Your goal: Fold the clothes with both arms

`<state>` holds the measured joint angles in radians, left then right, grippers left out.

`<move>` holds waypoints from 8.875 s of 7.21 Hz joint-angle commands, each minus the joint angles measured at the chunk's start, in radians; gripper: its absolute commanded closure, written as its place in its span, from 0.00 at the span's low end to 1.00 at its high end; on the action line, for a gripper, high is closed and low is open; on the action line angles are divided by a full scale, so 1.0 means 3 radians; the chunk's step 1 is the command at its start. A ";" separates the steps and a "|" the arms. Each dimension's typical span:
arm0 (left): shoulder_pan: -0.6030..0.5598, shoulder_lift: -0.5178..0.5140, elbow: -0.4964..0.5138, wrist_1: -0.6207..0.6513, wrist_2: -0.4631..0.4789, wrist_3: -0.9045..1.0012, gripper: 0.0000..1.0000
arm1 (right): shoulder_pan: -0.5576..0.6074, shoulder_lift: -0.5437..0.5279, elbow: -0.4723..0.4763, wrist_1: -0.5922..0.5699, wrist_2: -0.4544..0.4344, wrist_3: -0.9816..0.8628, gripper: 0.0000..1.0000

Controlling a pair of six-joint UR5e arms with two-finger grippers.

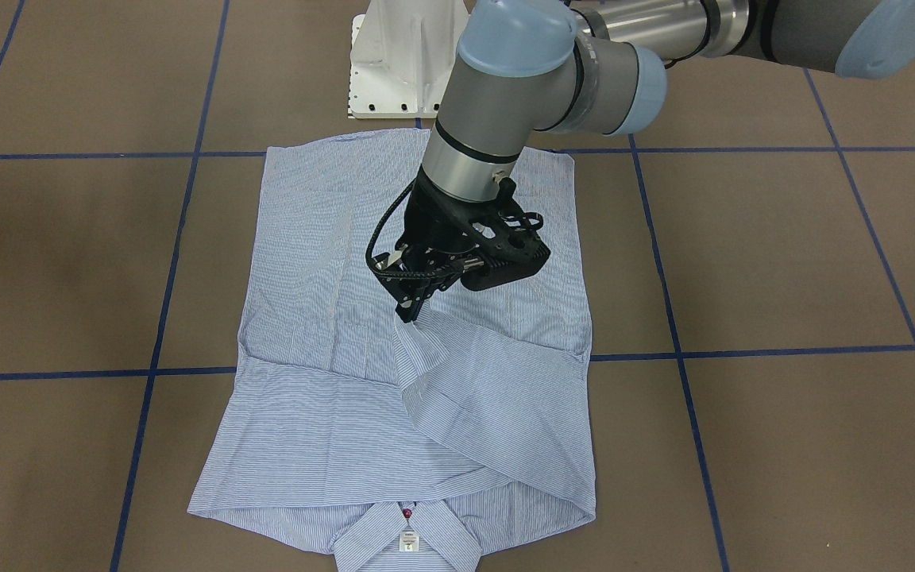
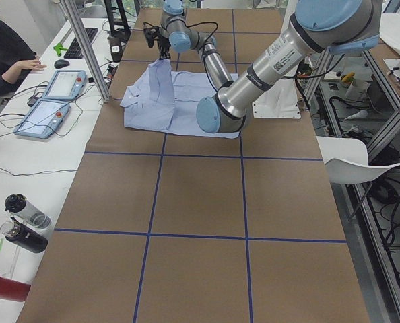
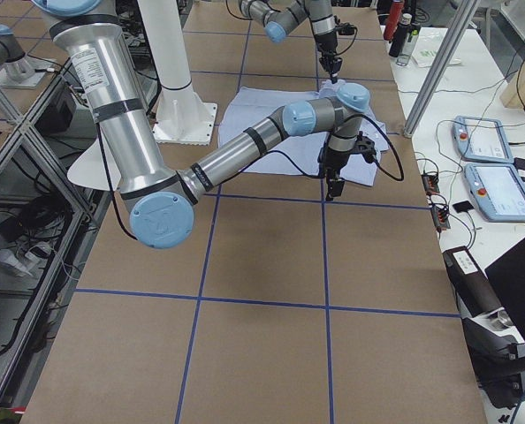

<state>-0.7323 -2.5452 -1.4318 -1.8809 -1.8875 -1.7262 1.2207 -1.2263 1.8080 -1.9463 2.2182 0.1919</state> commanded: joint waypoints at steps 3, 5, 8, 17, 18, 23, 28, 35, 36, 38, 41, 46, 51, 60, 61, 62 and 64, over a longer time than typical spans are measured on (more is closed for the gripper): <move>0.0578 -0.0030 0.0523 -0.0683 0.0477 -0.0070 1.00 | -0.0009 -0.0008 -0.0049 0.0019 0.0000 -0.0001 0.00; 0.0921 -0.0065 0.0640 -0.0887 0.0737 0.0173 1.00 | -0.0009 -0.0003 -0.0065 0.0025 0.0010 -0.0001 0.00; 0.0953 -0.0045 0.0810 -0.1532 0.0795 0.0446 0.00 | -0.0014 0.0038 -0.0080 0.0025 0.0010 0.0004 0.00; 0.0258 0.0338 0.0800 -0.0909 0.0743 0.0866 0.02 | -0.0551 -0.0003 -0.0183 0.1706 0.0256 0.1863 0.00; 0.0222 0.0425 0.0784 -0.0914 0.0779 0.1028 0.02 | -0.0617 -0.0008 -0.0091 0.1707 0.0251 0.2018 0.00; 0.0222 0.1406 -0.0675 -0.0490 0.0734 0.1295 0.07 | -0.1239 -0.0272 0.0521 0.1712 0.0048 0.2728 0.00; 0.0263 0.2113 -0.1746 -0.0194 0.0478 0.1295 0.05 | -0.2819 -0.1303 0.0841 0.2905 -0.1038 0.4022 0.00; 0.0324 0.2092 -0.1767 -0.0193 0.0478 0.1295 0.05 | -0.3205 -0.1363 0.0774 0.2883 -0.1161 0.4075 0.05; 0.0324 0.2093 -0.1767 -0.0193 0.0478 0.1300 0.05 | -0.3240 -0.1348 0.0759 0.2883 -0.1161 0.4075 0.04; 0.0324 0.2087 -0.1767 -0.0193 0.0478 0.1300 0.05 | -0.3287 -0.1241 0.0646 0.2883 -0.1161 0.4075 0.03; 0.0319 0.2108 -0.1772 -0.0193 0.0478 0.1295 0.05 | -0.3287 -0.1240 0.0651 0.2883 -0.1161 0.4075 0.24; 0.0324 0.2118 -0.1762 -0.0193 0.0478 0.1300 0.05 | -0.3277 -0.1256 0.0677 0.2883 -0.1151 0.4075 0.56; 0.0319 0.2123 -0.1767 -0.0193 0.0478 0.1300 0.04 | -0.3266 -0.1271 0.0687 0.2883 -0.1140 0.4075 0.68; 0.0319 0.2133 -0.1762 -0.0188 0.0478 0.1300 0.02 | -0.3287 -0.1245 0.0666 0.2883 -0.1140 0.4075 1.00; 0.0319 0.2133 -0.1762 -0.0188 0.0478 0.1300 0.02 | -0.3282 -0.1245 0.0672 0.2883 -0.1150 0.4075 1.00; 0.0319 0.2133 -0.1757 -0.0188 0.0478 0.1300 0.02 | -0.3282 -0.1240 0.0687 0.2883 -0.1145 0.4075 1.00; 0.0309 0.2138 -0.1762 -0.0178 0.0478 0.1300 0.02 | -0.3256 -0.1235 0.0758 0.2883 -0.1135 0.4075 1.00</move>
<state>-0.6381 -1.9048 -1.9594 -1.9367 -1.7441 -1.3361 0.2392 -1.5977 2.0215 -1.0814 1.8758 1.4143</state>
